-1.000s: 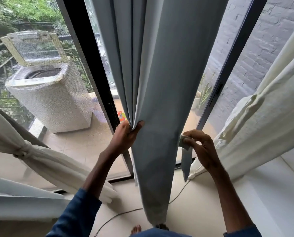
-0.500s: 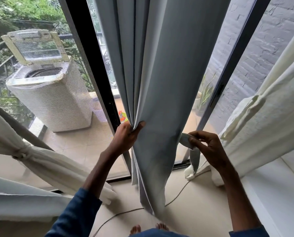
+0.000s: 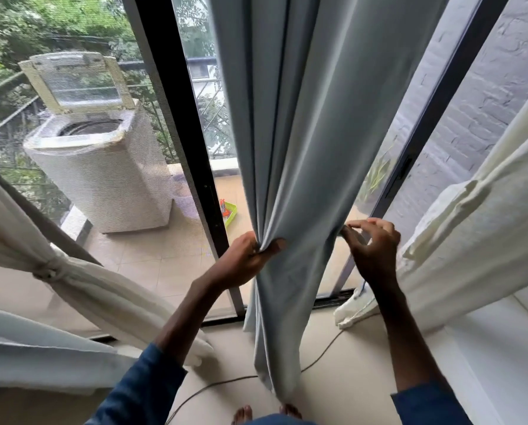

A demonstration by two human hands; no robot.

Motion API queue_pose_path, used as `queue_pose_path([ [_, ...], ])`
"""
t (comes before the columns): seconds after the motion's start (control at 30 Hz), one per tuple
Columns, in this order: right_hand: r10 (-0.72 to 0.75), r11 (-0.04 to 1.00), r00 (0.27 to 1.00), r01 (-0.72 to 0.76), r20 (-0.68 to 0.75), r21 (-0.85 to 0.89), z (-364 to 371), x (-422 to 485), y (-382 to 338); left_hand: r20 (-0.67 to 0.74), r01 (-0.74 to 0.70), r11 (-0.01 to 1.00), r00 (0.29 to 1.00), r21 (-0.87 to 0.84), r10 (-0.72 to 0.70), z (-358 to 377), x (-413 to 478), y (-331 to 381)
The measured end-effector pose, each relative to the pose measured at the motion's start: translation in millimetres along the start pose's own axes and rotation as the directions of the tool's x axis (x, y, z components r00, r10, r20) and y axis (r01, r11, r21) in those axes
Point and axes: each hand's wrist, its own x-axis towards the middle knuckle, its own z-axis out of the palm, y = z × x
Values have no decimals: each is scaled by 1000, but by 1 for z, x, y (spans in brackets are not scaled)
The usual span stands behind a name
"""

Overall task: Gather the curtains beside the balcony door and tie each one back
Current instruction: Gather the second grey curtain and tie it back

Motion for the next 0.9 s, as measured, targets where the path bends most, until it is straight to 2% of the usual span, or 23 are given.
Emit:
queue_pose_path([
  [0.07,43,993,996,-51,77,108,18,6,-22,27,9,1000,1000,14,-10,5,-3,2],
  [0.13,81,968,973,-128,215,217,32,5,-45,20,1,1000,1000,21,-1,8,-7,8],
  [0.2,36,873,926,-212,375,439,45,1,-63,4,1,1000,1000,22,-1,5,-10,12],
  [0.27,-16,739,834,-361,551,569,50,-7,-80,-25,25,999,999,30,-25,-3,-12,15],
  [0.33,40,654,724,-540,689,530,52,-11,-92,-105,52,992,994,111,-40,-10,-12,18],
  [0.37,30,613,691,-583,722,533,53,-12,-94,-166,84,978,985,190,-53,-14,-12,17],
  [0.43,-18,507,685,-622,729,597,55,-11,-95,-337,160,918,941,363,-31,-15,-16,21],
  [0.5,-58,433,711,-615,701,659,54,-7,-89,-483,151,872,869,465,107,-14,-22,31],
  [0.57,-118,374,679,-646,725,666,50,-3,-85,-593,97,888,775,450,217,-17,-25,35],
  [0.6,-130,333,618,-709,775,621,47,-1,-82,-634,78,913,744,399,214,-20,-23,32],
  [0.63,-148,296,549,-769,823,566,44,-1,-79,-622,71,937,765,342,169,-25,-22,33],
  [0.67,-170,257,494,-813,852,523,41,-2,-76,-572,81,955,814,284,101,-29,-21,32],
  [0.7,-197,260,474,-819,858,511,38,-4,-72,-494,117,964,869,240,17,-31,-19,32],
  [0.73,-225,324,471,-789,853,522,36,-5,-67,-410,159,961,910,227,-54,-30,-18,32],
  [0.77,-249,462,491,-697,835,548,36,-7,-63,-362,202,942,928,270,-95,-26,-18,32],
  [0.83,-215,709,586,-456,781,538,36,-8,-65,-341,243,896,933,371,-112,-20,-18,34],
  [0.9,-168,748,675,-387,719,539,40,-7,-65,-348,271,885,928,379,-135,-20,-16,33],
])
